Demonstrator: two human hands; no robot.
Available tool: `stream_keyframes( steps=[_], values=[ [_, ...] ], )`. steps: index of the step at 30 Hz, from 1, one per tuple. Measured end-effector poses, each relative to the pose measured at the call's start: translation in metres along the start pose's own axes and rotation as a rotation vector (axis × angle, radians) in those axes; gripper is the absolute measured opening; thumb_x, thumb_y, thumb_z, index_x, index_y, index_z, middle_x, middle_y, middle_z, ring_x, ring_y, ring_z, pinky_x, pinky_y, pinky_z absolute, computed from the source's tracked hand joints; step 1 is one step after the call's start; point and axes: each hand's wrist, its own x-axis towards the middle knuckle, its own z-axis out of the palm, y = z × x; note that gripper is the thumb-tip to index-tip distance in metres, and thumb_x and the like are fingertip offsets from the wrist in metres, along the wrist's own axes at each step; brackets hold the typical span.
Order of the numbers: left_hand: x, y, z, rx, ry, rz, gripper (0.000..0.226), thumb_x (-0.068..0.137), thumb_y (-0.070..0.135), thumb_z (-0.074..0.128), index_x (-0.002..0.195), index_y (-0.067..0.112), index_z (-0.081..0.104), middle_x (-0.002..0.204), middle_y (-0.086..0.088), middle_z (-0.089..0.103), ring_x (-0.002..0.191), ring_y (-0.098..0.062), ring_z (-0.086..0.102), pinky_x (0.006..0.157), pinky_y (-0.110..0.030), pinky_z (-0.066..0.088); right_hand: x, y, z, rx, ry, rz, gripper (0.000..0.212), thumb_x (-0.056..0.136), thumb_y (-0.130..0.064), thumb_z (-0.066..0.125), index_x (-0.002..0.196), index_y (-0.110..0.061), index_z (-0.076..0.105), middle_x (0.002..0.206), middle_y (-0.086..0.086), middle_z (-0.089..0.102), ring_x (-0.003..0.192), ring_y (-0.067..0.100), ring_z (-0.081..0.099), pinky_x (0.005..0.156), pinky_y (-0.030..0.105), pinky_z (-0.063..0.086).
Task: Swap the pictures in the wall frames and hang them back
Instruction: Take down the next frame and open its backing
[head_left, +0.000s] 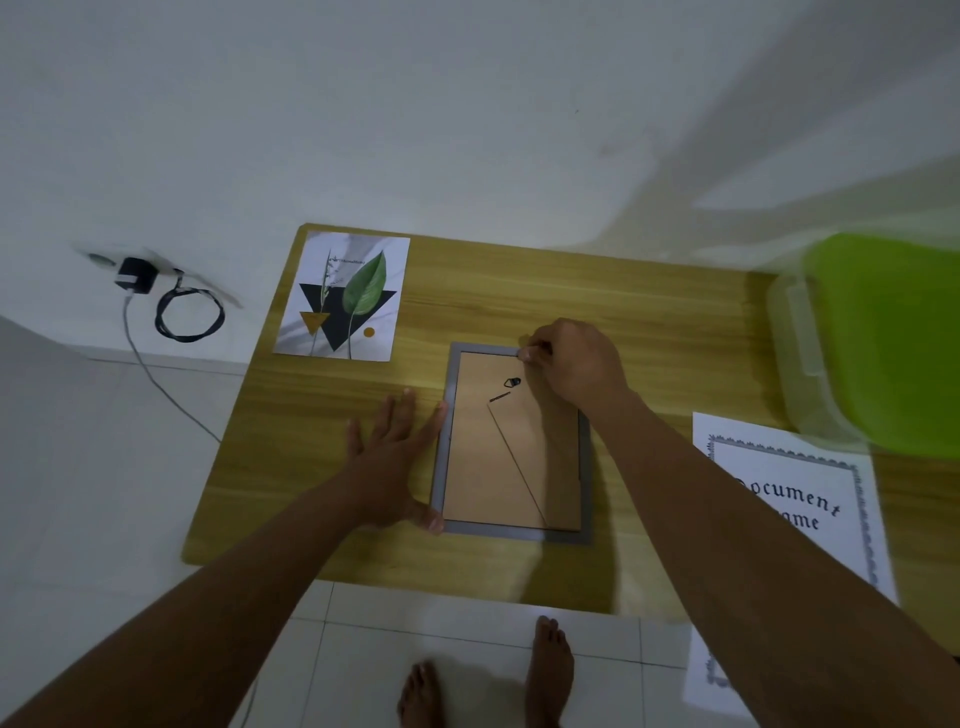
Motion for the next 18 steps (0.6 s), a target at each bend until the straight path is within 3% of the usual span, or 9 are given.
stream_keyframes(
  steps=[3, 5, 8, 11, 14, 18],
  values=[
    [-0.002, 0.002, -0.002, 0.006, -0.005, -0.004, 0.137, 0.058, 0.063, 0.079, 0.134, 0.049, -0.034, 0.147, 0.000, -0.046, 0.132, -0.024, -0.045, 0.108, -0.059, -0.021, -0.022, -0.001, -0.002, 0.086, 0.060, -0.028, 0.027, 0.099, -0.022, 0.048, 0.111, -0.011, 0.070, 0.101, 0.010, 0.069, 0.095, 0.030, 0.062, 0.074, 0.037, 0.050],
    [-0.002, 0.003, -0.003, 0.013, -0.004, -0.006, 0.137, 0.059, 0.063, 0.079, 0.135, 0.048, -0.033, 0.148, -0.001, -0.044, 0.133, -0.025, -0.044, 0.108, -0.060, -0.020, -0.046, -0.004, 0.001, 0.096, 0.112, -0.002, 0.029, 0.099, -0.021, 0.045, 0.117, -0.010, 0.065, 0.107, 0.012, 0.067, 0.101, 0.031, 0.060, 0.079, 0.035, 0.049],
    [-0.003, 0.003, -0.003, 0.002, -0.002, -0.011, 0.137, 0.058, 0.062, 0.080, 0.138, 0.047, -0.031, 0.150, -0.002, -0.043, 0.133, -0.027, -0.042, 0.108, -0.060, -0.019, -0.084, -0.016, 0.014, 0.032, 0.072, 0.040, 0.030, 0.100, -0.037, 0.043, 0.109, -0.016, 0.062, 0.107, 0.003, 0.063, 0.103, 0.024, 0.057, 0.076, 0.029, 0.043],
    [-0.003, 0.005, -0.005, 0.015, 0.007, -0.016, 0.137, 0.059, 0.062, 0.080, 0.142, 0.045, -0.028, 0.151, -0.003, -0.041, 0.136, -0.028, -0.040, 0.109, -0.061, -0.017, -0.109, -0.027, 0.029, -0.030, 0.007, 0.041, 0.046, 0.092, -0.055, 0.054, 0.112, -0.014, 0.058, 0.117, 0.002, 0.057, 0.110, 0.021, 0.053, 0.090, 0.033, 0.046],
    [-0.004, 0.007, -0.005, 0.015, 0.010, -0.027, 0.137, 0.059, 0.059, 0.081, 0.145, 0.043, -0.025, 0.152, -0.004, -0.039, 0.138, -0.029, -0.038, 0.109, -0.062, -0.016, -0.115, -0.032, 0.040, -0.067, 0.035, 0.067, 0.052, 0.088, -0.055, 0.060, 0.116, -0.011, 0.056, 0.127, 0.006, 0.052, 0.120, 0.024, 0.049, 0.100, 0.037, 0.045],
    [-0.002, 0.006, -0.003, 0.019, 0.021, -0.026, 0.139, 0.058, 0.059, 0.082, 0.146, 0.043, -0.024, 0.153, -0.004, -0.038, 0.138, -0.028, -0.037, 0.108, -0.062, -0.016, -0.100, -0.035, 0.038, -0.081, 0.108, 0.107, 0.054, 0.092, -0.057, 0.053, 0.116, -0.009, 0.059, 0.118, 0.009, 0.058, 0.112, 0.026, 0.053, 0.093, 0.040, 0.049]
  ],
)
